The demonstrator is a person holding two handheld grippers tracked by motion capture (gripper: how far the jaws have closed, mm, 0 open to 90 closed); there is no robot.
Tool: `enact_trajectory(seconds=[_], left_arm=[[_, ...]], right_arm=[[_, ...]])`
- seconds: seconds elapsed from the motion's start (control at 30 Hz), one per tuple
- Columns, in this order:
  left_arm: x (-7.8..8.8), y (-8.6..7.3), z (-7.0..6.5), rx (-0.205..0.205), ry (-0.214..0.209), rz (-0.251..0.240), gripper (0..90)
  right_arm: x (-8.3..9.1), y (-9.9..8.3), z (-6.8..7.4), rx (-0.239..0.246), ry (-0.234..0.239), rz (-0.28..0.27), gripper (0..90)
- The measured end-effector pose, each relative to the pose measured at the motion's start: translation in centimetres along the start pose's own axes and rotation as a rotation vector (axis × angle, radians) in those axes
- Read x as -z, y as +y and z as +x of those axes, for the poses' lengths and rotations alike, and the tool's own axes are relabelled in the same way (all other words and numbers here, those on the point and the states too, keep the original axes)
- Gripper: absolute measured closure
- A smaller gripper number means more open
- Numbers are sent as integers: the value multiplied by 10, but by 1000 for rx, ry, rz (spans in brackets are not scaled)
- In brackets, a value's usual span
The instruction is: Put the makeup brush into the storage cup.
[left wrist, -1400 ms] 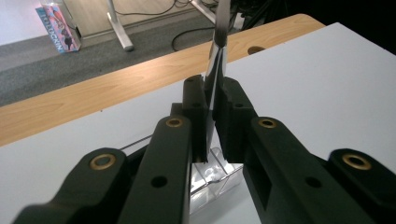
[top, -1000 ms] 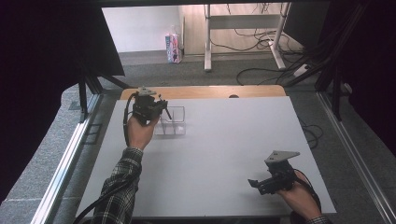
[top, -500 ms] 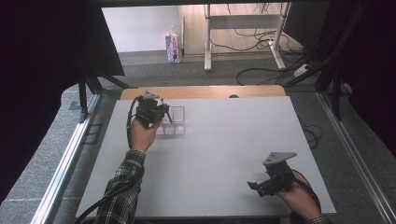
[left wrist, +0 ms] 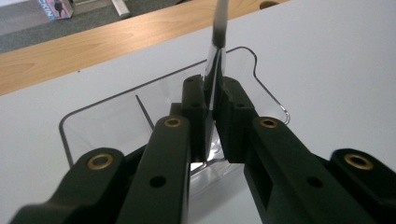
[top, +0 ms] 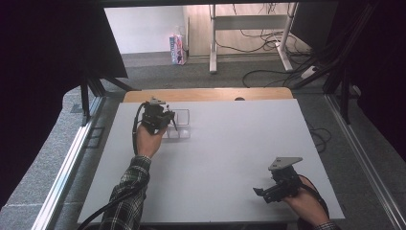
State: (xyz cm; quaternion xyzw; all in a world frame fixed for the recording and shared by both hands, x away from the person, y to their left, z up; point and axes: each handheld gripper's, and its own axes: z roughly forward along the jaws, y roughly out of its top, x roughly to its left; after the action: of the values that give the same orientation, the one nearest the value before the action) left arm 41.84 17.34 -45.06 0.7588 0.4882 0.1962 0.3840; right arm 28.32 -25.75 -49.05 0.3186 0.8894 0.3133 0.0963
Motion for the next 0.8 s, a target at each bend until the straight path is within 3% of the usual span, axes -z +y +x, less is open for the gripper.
enact_trajectory(seconds=[0.07, 0.13, 0.2, 0.3, 0.43, 0.8], left_arm=[[1, 1, 0, -7, -6, -9, 558], [4, 4, -1, -9, 3, -40, 405], [6, 6, 0, 11, 1, -40, 229], [8, 8, 4, 19, 2, -35, 59], [10, 7, 8, 22, -7, -20, 4], [12, 2, 11, 11, -24, -2, 1]], right_arm=[[0, 0, 0, 0, 0, 0, 0], [0, 0, 0, 0, 0, 1, 0], [0, 0, 0, 2, -1, 0, 0], [0, 0, 0, 4, -2, -1, 0], [0, 0, 0, 4, -2, -2, 0], [2, 1, 0, 5, -15, -18, 0]])
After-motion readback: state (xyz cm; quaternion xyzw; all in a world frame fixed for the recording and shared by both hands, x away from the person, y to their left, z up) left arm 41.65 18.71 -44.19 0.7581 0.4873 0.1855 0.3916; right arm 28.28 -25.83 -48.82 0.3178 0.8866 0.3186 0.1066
